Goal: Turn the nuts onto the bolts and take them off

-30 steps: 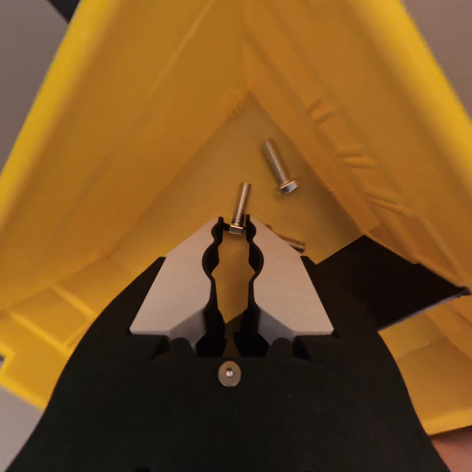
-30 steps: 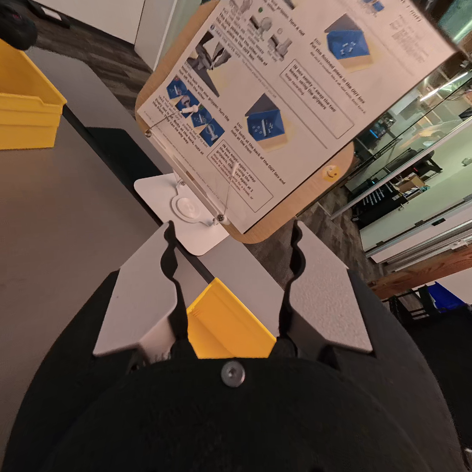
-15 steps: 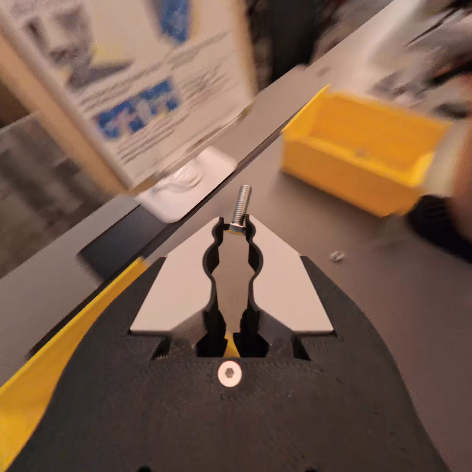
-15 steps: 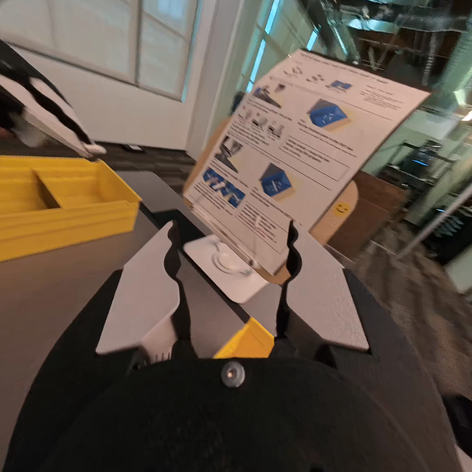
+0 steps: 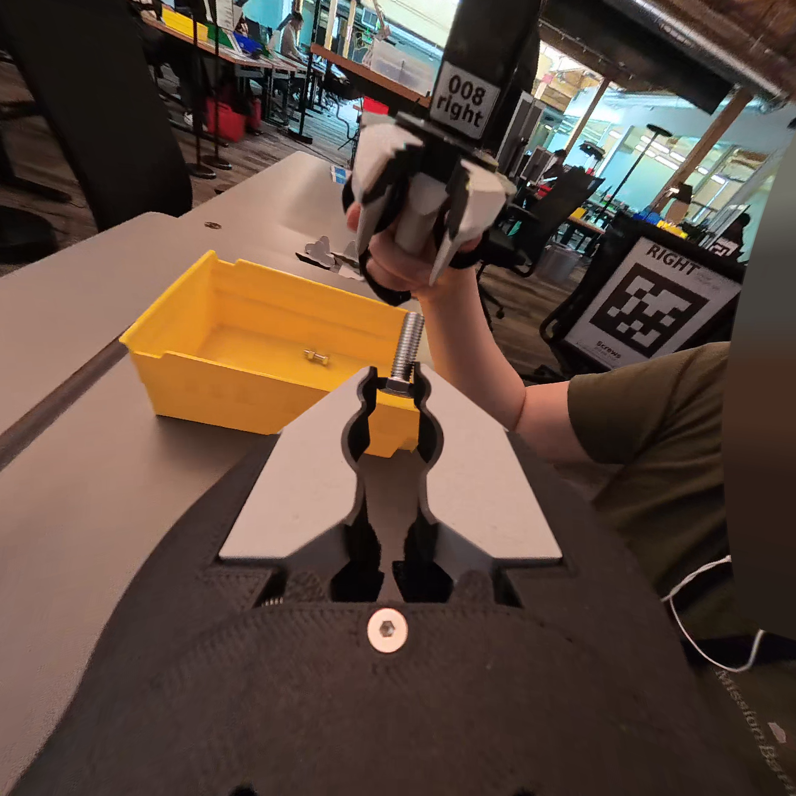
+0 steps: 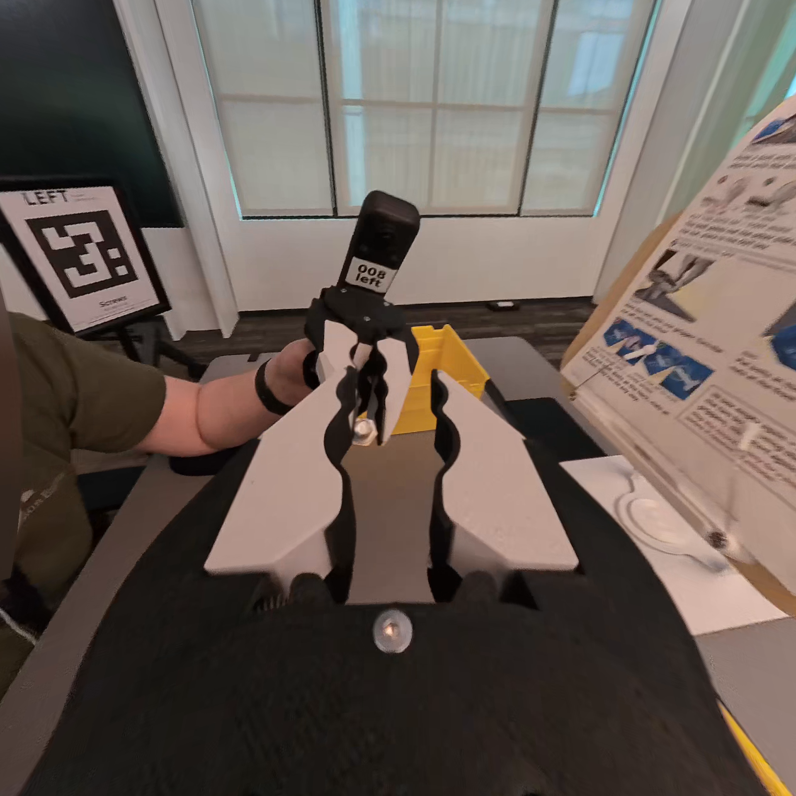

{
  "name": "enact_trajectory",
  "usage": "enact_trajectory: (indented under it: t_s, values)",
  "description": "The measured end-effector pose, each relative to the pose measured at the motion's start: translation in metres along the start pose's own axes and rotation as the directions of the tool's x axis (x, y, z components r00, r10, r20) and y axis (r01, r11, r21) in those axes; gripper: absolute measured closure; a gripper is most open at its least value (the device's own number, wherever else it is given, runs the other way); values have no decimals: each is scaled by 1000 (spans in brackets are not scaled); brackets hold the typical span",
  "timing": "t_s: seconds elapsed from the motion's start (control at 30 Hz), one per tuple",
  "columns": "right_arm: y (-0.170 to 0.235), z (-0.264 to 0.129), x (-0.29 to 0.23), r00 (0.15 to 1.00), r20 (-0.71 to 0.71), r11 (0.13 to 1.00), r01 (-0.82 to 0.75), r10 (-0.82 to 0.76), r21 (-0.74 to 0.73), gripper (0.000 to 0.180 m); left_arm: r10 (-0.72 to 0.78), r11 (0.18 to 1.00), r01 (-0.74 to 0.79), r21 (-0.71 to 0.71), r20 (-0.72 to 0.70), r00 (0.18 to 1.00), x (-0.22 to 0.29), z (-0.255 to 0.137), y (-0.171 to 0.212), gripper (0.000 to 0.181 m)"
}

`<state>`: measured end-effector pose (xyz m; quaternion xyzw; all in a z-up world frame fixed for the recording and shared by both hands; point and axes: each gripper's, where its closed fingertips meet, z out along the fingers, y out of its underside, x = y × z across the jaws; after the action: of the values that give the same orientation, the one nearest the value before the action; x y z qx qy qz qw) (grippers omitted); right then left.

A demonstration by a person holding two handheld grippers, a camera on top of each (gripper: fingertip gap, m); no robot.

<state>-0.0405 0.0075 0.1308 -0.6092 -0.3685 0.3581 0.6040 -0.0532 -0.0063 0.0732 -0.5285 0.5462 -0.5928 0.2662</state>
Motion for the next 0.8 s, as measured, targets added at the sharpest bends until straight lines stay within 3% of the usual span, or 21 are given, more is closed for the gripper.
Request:
enact_trajectory:
  t_s: [0.3, 0.4, 0.43, 0.6, 0.8]
  values:
    - [11, 21, -12, 991, 110, 997, -75, 76, -13, 144, -7, 994, 8, 105, -14, 1000, 7, -17, -19, 166]
    - [12, 28, -14, 992, 117, 999, -47, 47, -9, 155, 1, 994, 2, 112, -23, 1000, 11, -17, -21, 166]
    - [11, 28, -18, 990, 139, 1000, -27, 27, -1, 172, 4, 993, -2, 114, -12, 1000, 10, -17, -21, 166]
    - [7, 29, -25, 980, 183, 997, -75, 72, 8, 172, 44, 990, -35, 134, -60, 997, 17, -18, -24, 165]
    - [25, 39, -22, 958, 184, 973, -206, 222, -99, 172, 18, 1000, -17, 20, -26, 1000, 2, -19, -6, 143]
